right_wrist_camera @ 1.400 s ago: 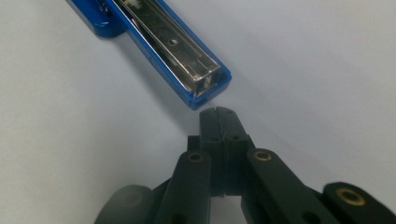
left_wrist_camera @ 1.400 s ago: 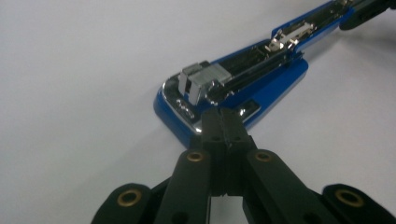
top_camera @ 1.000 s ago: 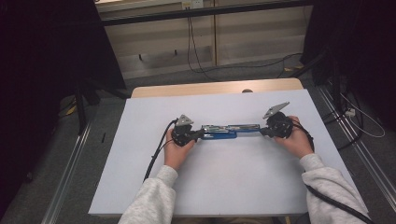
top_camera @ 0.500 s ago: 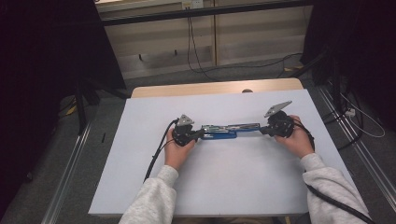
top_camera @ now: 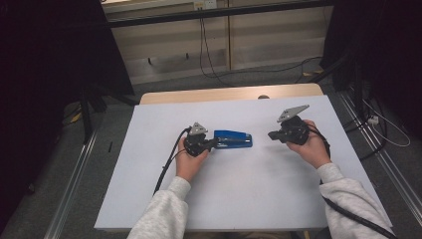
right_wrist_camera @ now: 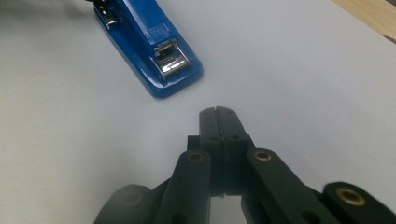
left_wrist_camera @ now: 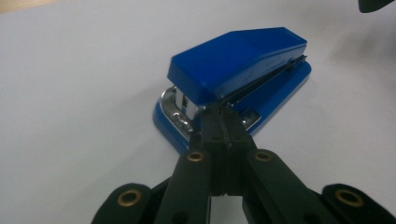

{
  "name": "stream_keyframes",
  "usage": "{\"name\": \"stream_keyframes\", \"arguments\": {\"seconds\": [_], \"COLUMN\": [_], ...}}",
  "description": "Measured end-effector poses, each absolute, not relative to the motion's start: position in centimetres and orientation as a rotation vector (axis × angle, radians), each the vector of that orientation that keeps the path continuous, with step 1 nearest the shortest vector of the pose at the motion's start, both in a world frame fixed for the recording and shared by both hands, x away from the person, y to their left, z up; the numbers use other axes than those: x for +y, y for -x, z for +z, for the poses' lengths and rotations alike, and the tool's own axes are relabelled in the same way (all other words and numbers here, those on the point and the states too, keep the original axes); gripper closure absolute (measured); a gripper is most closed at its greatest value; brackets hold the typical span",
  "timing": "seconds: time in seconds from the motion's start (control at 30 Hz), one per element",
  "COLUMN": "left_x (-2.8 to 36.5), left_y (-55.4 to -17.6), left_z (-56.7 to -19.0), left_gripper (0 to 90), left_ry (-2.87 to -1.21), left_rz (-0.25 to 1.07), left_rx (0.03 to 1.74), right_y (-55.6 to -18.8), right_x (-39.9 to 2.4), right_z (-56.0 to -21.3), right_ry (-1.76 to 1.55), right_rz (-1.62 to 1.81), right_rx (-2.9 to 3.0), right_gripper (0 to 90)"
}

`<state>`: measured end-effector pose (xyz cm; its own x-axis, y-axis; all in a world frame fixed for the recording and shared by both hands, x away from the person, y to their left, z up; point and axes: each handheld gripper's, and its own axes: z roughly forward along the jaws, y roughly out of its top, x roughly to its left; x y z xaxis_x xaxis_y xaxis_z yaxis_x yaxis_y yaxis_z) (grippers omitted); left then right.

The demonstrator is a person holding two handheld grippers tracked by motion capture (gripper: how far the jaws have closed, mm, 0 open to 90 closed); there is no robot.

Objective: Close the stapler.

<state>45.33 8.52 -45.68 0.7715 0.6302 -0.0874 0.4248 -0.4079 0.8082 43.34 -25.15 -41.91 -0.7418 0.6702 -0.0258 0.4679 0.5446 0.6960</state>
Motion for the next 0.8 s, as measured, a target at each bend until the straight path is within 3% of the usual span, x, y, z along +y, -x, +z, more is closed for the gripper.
{"name": "stream_keyframes", "arguments": {"seconds": [0.2, 0.33, 0.47, 0.53, 0.57, 0.8], "left_x": [8.8, 9.2, 9.6, 9.9, 10.1, 11.3], "left_y": [-45.4, -45.3, -44.9, -44.6, -44.4, -43.0], "left_z": [-45.8, -45.6, -45.0, -44.6, -44.5, -43.4], "left_gripper": [88.8, 79.3, 60.9, 59.4, 52.2, 37.7], "left_ry": [-2.043, -1.991, -1.990, -1.979, -1.971, -1.960], "left_rz": [0.243, 0.206, 0.213, 0.207, 0.214, 0.198], "left_rx": [0.800, 0.824, 0.820, 0.802, 0.807, 0.788], "right_y": [-43.1, -42.5, -41.5, -41.3, -40.8, -39.1], "right_x": [-25.3, -25.5, -25.8, -25.8, -25.6, -25.2], "right_z": [-42.1, -42.1, -41.9, -41.8, -41.7, -41.4], "right_ry": [-0.966, -1.000, -1.053, -1.062, -1.065, -1.041], "right_rz": [1.001, 1.034, 1.090, 1.101, 1.110, 1.098], "right_rx": [2.494, 2.482, 2.457, 2.451, 2.451, 2.474], "right_gripper": [85.5, 78.3, 66.9, 63.5, 62.0, 53.2]}}
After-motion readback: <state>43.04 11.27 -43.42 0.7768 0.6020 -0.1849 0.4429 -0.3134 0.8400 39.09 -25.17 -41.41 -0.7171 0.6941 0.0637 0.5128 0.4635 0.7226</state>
